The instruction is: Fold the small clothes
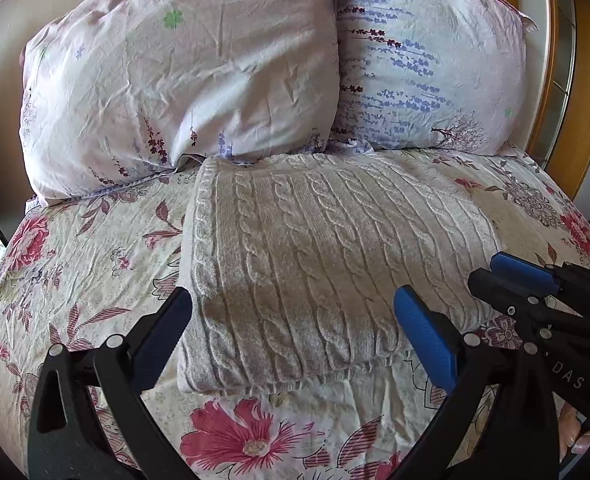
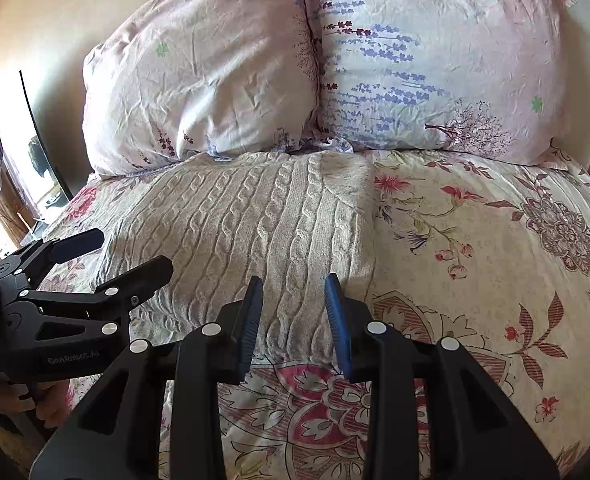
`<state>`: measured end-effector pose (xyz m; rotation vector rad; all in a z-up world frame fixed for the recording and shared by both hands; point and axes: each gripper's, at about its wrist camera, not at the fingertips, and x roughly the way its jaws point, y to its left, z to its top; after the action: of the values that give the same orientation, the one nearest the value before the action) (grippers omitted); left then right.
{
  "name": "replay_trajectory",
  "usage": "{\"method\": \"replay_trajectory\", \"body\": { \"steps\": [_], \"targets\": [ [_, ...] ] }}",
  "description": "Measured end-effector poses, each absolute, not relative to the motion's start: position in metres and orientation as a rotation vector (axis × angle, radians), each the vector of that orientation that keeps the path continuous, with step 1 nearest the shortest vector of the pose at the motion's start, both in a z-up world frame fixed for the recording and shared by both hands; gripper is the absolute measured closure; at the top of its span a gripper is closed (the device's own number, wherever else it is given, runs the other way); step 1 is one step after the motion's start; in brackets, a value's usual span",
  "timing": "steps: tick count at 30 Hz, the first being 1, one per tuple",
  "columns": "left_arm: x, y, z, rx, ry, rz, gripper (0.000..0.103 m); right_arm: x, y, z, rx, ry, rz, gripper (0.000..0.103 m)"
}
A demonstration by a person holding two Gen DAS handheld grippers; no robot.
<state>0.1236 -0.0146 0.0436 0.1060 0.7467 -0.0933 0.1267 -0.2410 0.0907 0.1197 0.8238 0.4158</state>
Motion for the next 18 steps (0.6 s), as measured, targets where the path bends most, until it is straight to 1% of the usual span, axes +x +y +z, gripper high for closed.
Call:
{"method": "replay_trajectory", "body": {
  "steps": [8,15,18],
  "targets": [
    [0.129,-0.016,0.028,0.126,0.783,-0.077,0.002,0.134,-0.236,0.078,0.080,0.881,0.391,0.069],
    [0.139,-0.022,0.009,0.183,0.834,-0.024,0.002,0.136,-0.222,0.075,-0.033,0.894,0.361,0.068],
    [0.132,-0.015,0.013,0.163,0.827,-0.044,0.002,0.126,-0.235,0.081,0.040,0.857,0.360,0.069]
  ]
}}
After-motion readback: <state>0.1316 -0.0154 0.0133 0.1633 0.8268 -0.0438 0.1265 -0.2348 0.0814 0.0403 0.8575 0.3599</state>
